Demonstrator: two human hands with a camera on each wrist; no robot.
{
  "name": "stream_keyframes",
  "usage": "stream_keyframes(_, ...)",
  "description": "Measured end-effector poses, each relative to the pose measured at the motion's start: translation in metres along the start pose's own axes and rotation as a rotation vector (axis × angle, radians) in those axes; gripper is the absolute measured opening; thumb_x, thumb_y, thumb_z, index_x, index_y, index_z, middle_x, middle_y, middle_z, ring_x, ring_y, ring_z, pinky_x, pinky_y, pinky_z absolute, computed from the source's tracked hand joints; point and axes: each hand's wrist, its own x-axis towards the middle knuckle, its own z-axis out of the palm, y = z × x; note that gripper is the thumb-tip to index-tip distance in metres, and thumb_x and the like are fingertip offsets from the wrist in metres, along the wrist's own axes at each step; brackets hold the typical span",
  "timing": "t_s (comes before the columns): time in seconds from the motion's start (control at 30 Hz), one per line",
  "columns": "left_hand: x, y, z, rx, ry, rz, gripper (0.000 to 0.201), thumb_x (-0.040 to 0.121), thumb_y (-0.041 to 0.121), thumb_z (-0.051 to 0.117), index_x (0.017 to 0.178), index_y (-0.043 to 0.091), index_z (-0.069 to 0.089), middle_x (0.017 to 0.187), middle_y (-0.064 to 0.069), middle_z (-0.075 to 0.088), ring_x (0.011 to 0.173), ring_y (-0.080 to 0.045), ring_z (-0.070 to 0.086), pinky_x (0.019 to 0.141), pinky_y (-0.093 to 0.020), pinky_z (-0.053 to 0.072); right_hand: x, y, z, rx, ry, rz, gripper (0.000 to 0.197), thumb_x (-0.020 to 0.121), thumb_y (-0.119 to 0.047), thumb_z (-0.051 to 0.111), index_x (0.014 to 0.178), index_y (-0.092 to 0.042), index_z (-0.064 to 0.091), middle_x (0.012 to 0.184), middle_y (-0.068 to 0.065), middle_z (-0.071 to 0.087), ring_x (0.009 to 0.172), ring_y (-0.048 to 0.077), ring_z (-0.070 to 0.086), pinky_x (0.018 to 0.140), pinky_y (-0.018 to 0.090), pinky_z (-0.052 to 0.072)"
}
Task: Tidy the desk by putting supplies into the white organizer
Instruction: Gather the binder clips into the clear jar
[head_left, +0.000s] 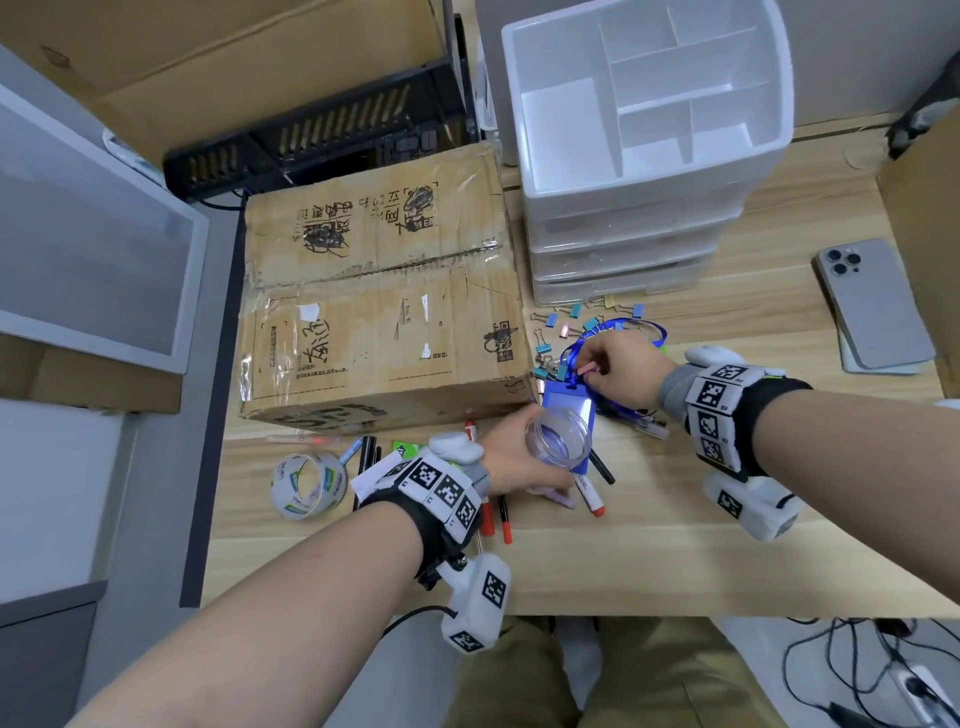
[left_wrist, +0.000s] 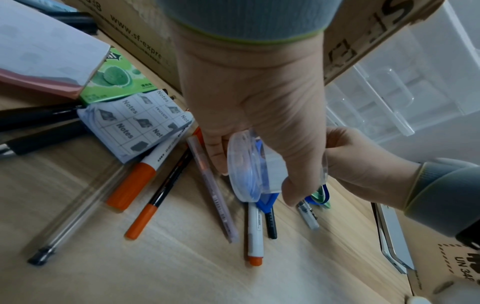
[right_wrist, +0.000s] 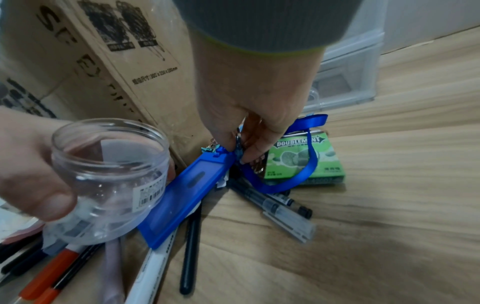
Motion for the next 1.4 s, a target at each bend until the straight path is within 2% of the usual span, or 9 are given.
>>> stream_keyframes(0.17,0.001,0.006,0.004,0.034,0.015,0.009,0.062,0.061,0.024,0.090,0.113,0.026,0.057,0.105,0.008,0.067,0.100,-0.010,0.065,0.087,-0.027,0.055,-0.002,0.007,-0.014,0.272,0.021,0.171,0.007,0.084,-0.009,0.068,0.085,-0.016,0.070,0.076,-0.001,0.068,0.069,0.018,0.065,0.068,0.031,0.058)
stream_keyframes(0.27,0.000,0.011,0.005,0.081,0.020,0.009,0.063,0.061,0.029,0.091,0.114,0.025,0.055,0.105,0.009,0.066,0.096,-0.008,0.064,0.082,-0.025,0.053,-0.009,0.006,-0.028,0.625,-0.045,0.334,0.007,0.086,0.001,0.069,0.090,-0.005,0.068,0.079,0.011,0.069,0.062,0.016,0.068,0.054,0.021,0.057)
stream_keyframes(0.5,0.001,0.026,0.007,0.124,0.023,-0.055,0.081,0.046,0.051,0.087,0.115,0.027,0.053,0.108,0.006,0.066,0.099,-0.013,0.066,0.087,-0.038,0.058,-0.030,-0.015,-0.054,0.984,-0.318,0.416,0.011,0.090,0.002,0.066,0.089,-0.009,0.067,0.076,0.002,0.070,0.066,0.006,0.068,0.059,0.020,0.058)
stream_keyframes(0.6,0.002,0.033,0.009,0.101,-0.008,-0.106,0.058,0.054,0.043,0.091,0.100,0.025,0.062,0.095,0.003,0.070,0.091,-0.017,0.071,0.076,-0.042,0.063,-0.035,-0.025,-0.049,0.928,-0.403,0.337,0.010,0.089,0.002,0.067,0.093,-0.006,0.068,0.079,0.004,0.070,0.075,0.010,0.068,0.067,0.023,0.060)
stream_keyframes(0.7,0.002,0.039,0.011,0.128,0.029,-0.080,0.049,0.065,0.033,0.089,0.100,0.022,0.057,0.090,0.005,0.064,0.077,-0.007,0.063,0.062,-0.024,0.054,-0.038,-0.031,-0.041,0.769,-0.462,0.263,0.012,0.086,0.003,0.071,0.095,-0.005,0.073,0.083,0.007,0.073,0.079,0.013,0.070,0.069,0.022,0.059)
stream_keyframes(0.97,-0.001,0.038,0.011,0.181,0.053,-0.030,0.060,0.066,0.032,0.090,0.110,0.014,0.053,0.096,0.005,0.060,0.083,-0.011,0.055,0.069,-0.025,0.047,-0.041,-0.027,-0.039,0.766,-0.467,0.282,0.015,0.088,0.008,0.064,0.096,-0.002,0.073,0.102,0.020,0.074,0.089,0.024,0.074,0.068,0.023,0.061)
stream_keyframes(1.1,0.000,0.037,0.010,0.182,0.005,-0.035,0.069,0.060,0.036,0.090,0.115,0.018,0.052,0.104,0.005,0.063,0.095,-0.013,0.063,0.081,-0.032,0.056,-0.035,-0.011,-0.044,0.724,-0.353,0.341,0.014,0.088,0.001,0.067,0.100,-0.003,0.070,0.099,0.019,0.075,0.088,0.025,0.075,0.066,0.028,0.061)
stream_keyframes(1.23,-0.003,0.036,0.005,0.161,-0.028,-0.026,0.056,0.068,0.026,0.090,0.107,0.021,0.050,0.091,0.011,0.056,0.081,-0.006,0.055,0.065,-0.019,0.045,-0.019,0.004,-0.043,0.481,-0.107,0.311,0.019,0.085,0.001,0.065,0.101,-0.008,0.070,0.095,0.013,0.075,0.079,0.024,0.067,0.073,0.033,0.056)
stream_keyframes(1.4,-0.004,0.036,-0.001,0.156,-0.041,-0.012,0.063,0.068,0.028,0.090,0.115,0.023,0.049,0.096,0.014,0.055,0.085,-0.001,0.055,0.064,-0.014,0.041,-0.003,0.010,-0.040,0.058,0.065,0.236,0.043,0.087,-0.004,0.061,0.129,-0.015,0.062,0.130,0.007,0.063,0.114,0.026,0.062,0.094,0.033,0.051)
